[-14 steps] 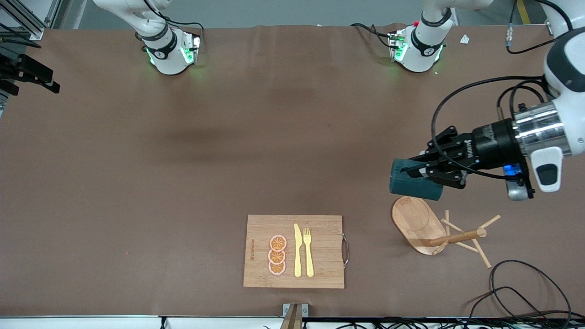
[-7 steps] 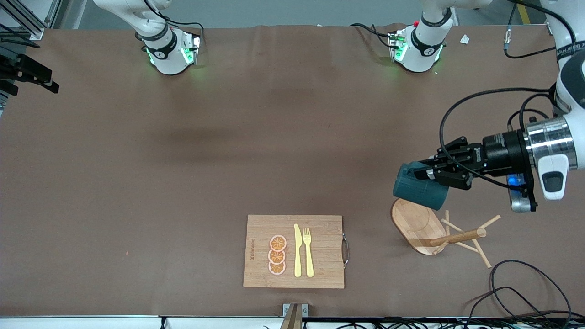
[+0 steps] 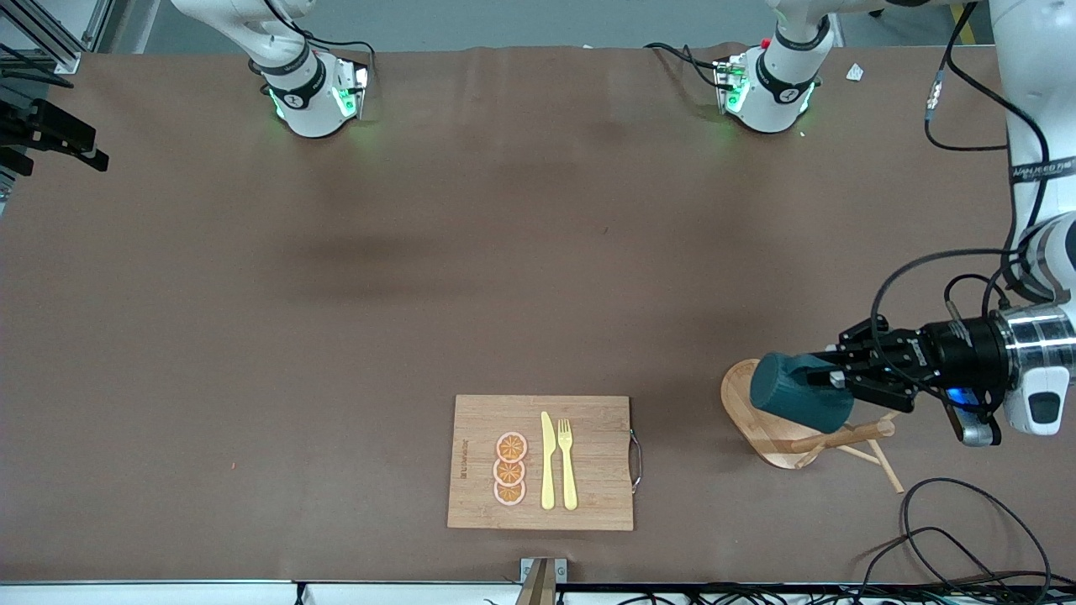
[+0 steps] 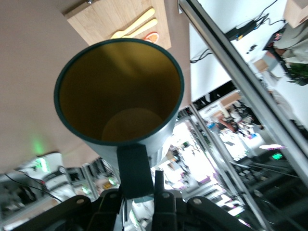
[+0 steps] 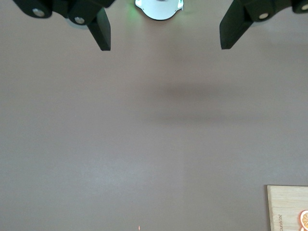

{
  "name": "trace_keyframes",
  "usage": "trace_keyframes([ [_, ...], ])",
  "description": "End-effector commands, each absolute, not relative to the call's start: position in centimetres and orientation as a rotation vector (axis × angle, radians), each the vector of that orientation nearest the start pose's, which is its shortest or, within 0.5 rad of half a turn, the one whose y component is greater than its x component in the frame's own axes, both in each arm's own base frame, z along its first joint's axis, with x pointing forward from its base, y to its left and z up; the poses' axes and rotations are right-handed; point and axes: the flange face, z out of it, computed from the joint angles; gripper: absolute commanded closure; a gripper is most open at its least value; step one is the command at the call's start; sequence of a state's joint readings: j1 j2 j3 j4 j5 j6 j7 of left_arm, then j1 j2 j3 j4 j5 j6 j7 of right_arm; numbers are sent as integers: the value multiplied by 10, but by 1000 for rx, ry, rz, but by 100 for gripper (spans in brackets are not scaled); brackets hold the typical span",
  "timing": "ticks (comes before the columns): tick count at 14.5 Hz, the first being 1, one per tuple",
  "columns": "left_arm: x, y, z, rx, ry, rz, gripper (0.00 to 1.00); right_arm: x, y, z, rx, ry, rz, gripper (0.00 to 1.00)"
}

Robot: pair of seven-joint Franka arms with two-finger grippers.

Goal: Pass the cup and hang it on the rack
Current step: 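Hook the mug handle onto a rack peg with the left gripper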

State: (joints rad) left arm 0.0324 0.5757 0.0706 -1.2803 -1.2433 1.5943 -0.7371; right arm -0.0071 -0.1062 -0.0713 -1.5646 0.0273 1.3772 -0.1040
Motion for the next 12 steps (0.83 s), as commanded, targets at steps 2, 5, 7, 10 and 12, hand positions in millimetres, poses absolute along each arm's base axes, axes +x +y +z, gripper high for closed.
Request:
trace_keyframes([
  [2,719,-33,450,1680,980,-730,100,492,-38,670,-3122,-71,113,0],
  [5,718,-33,430,1679,976,-785,100,492,-39,669,-3122,-66,116,0],
  [7,721,-18,418,1658,996,-785,100,491,-38,670,-3119,-65,115,0],
  [10,723,-7,400,1636,1020,-799,100,491,-40,669,-3115,-61,117,0],
  [12,724,-7,400,1634,1021,-797,100,492,-41,668,-3112,-57,119,0],
])
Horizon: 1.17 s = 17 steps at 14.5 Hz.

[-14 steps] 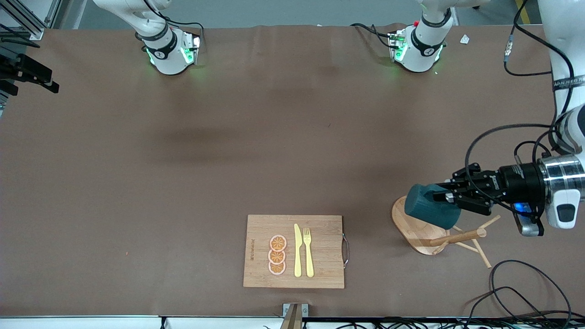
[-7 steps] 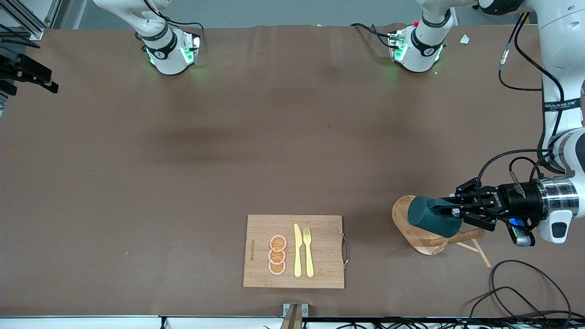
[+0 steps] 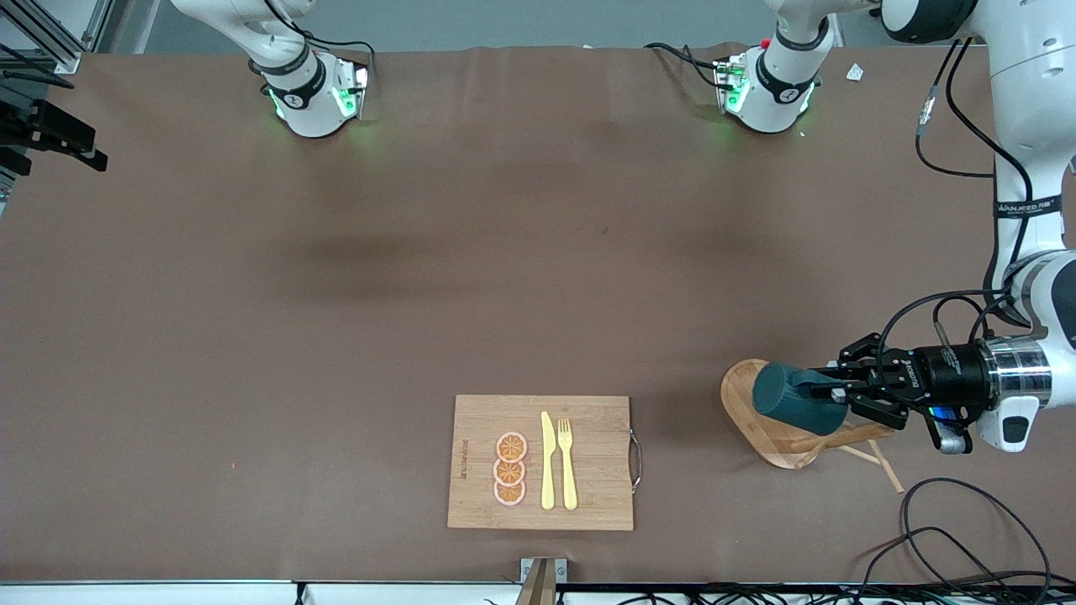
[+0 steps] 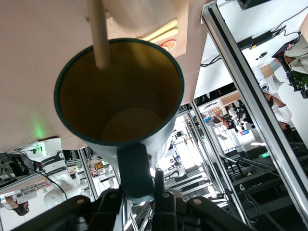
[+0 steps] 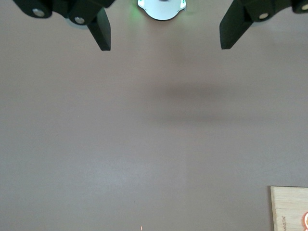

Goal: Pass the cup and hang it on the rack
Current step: 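Hook the mug handle onto a rack peg with the left gripper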

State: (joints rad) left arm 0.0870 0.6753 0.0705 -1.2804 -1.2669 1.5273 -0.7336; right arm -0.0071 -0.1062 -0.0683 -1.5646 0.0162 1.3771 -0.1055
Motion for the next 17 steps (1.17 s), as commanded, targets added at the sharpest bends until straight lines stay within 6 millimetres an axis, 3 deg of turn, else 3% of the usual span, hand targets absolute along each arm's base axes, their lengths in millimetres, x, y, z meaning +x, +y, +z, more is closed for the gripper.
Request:
trace_keyframes([
  [1,724,-7,400,1634,1021,-797,100,492,-41,668,-3112,-57,119,0],
  [6,724,10,400,1622,1045,-779,100,492,-40,668,-3110,-59,116,0],
  [9,725,17,389,1611,1060,-786,100,492,-39,668,-3110,-62,116,0],
  [17,732,23,383,1606,1102,-731,99,492,-39,668,-3110,-62,118,0],
])
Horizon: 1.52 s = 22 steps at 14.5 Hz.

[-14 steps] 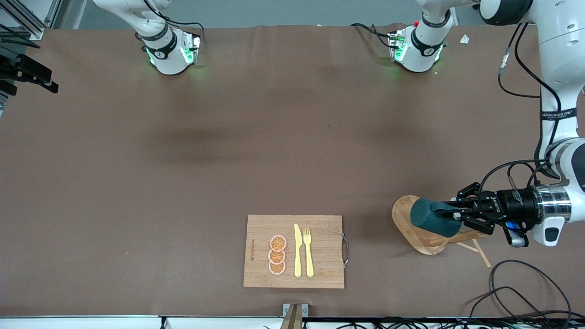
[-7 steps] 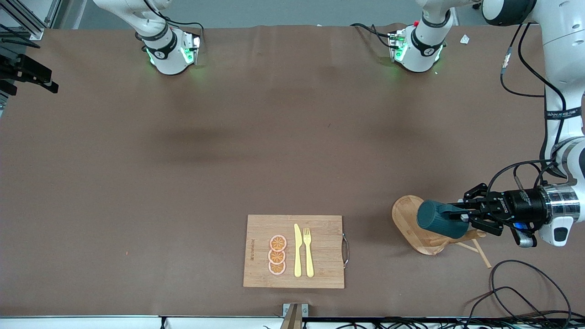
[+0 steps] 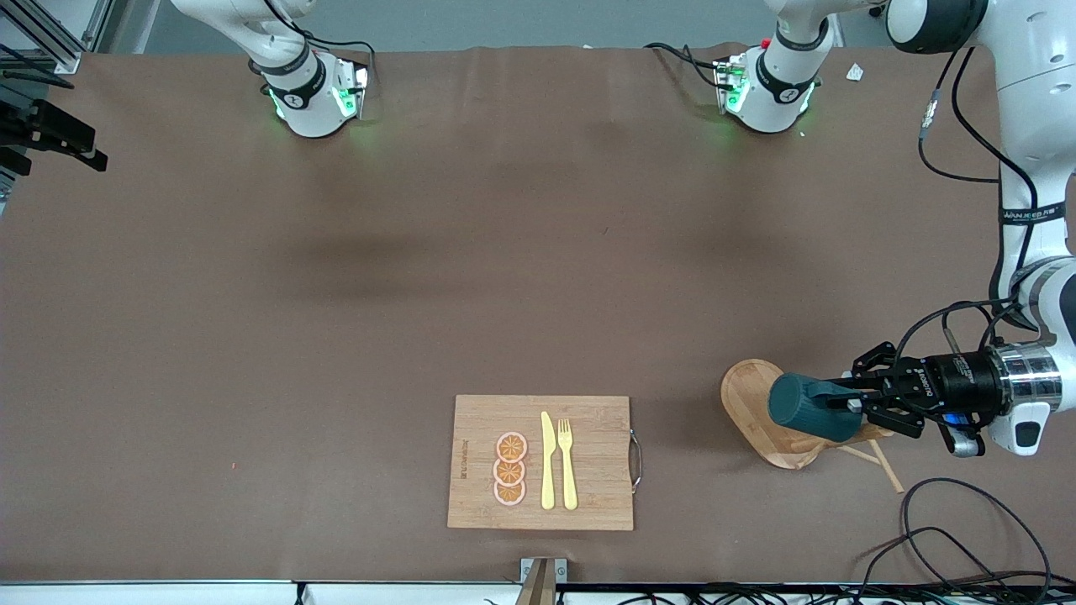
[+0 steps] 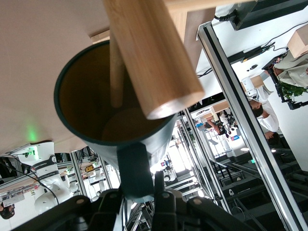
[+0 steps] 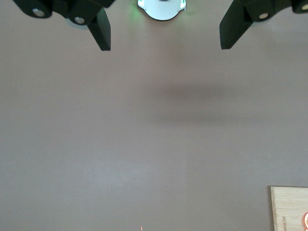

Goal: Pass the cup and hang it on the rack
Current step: 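Hook the mug handle onto a rack peg with the left gripper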

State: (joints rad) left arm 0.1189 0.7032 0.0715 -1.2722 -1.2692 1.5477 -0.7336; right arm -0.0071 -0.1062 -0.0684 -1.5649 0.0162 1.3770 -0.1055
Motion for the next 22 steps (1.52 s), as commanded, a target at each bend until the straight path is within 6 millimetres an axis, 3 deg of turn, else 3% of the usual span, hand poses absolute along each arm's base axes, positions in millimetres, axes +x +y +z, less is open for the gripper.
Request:
trace_keyframes([
  [1,733,24,382,1604,1109,-723,99,492,-39,668,-3110,-62,118,0],
  [15,733,30,363,1643,1080,-692,98,492,-40,668,-3110,-59,123,0],
  [22,732,27,354,1678,1087,-702,90,492,-40,668,-3110,-59,123,0],
])
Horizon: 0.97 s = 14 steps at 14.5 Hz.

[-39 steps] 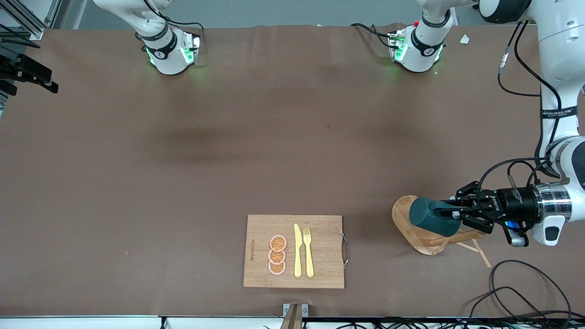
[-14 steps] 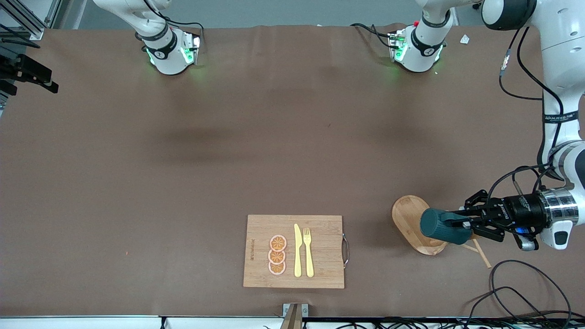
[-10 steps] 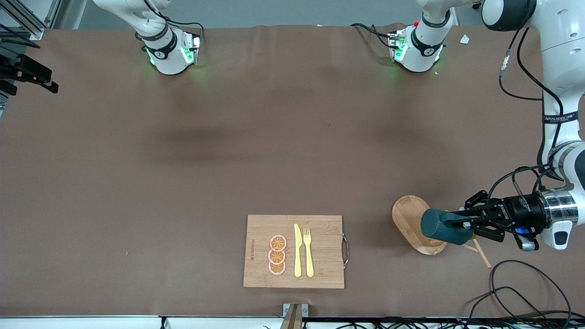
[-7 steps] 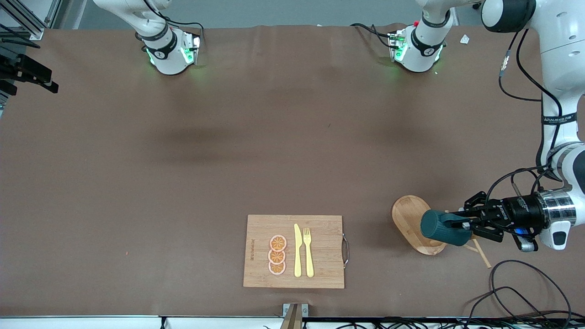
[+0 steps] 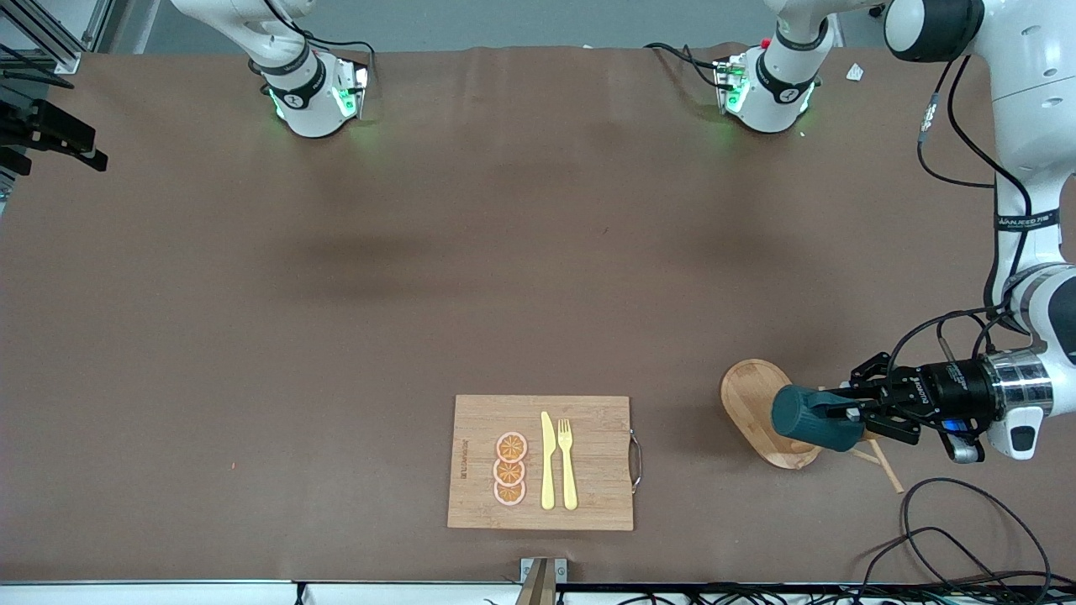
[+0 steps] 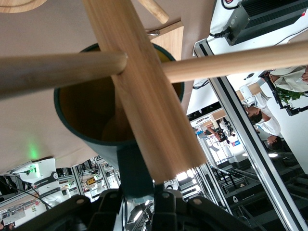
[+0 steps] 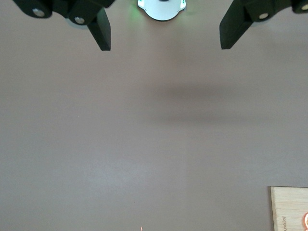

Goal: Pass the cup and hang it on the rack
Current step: 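Hook the mug handle onto a rack peg with the left gripper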

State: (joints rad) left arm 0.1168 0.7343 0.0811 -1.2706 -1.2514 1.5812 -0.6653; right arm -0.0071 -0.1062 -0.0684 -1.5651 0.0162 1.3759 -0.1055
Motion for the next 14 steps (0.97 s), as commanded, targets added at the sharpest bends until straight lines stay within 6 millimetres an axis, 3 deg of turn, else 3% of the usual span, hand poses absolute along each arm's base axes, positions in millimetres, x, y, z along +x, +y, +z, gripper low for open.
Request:
trace_keyframes([
  [1,732,27,353,1678,1088,-704,88,492,-40,667,-3110,-59,125,0],
  [5,731,31,351,1675,1092,-703,87,492,-40,668,-3110,-59,123,0],
  [7,731,31,350,1675,1092,-706,78,492,-40,667,-3110,-59,125,0],
  [10,731,31,350,1674,1096,-704,39,492,-40,668,-3110,-59,123,0],
  [11,732,32,350,1676,1095,-701,9,492,-40,668,-3110,-59,123,0],
  [12,732,35,351,1679,1101,-695,0,492,-40,668,-3110,-59,121,0],
  [14,731,35,357,1684,1099,-686,0,492,-39,668,-3110,-62,121,0],
])
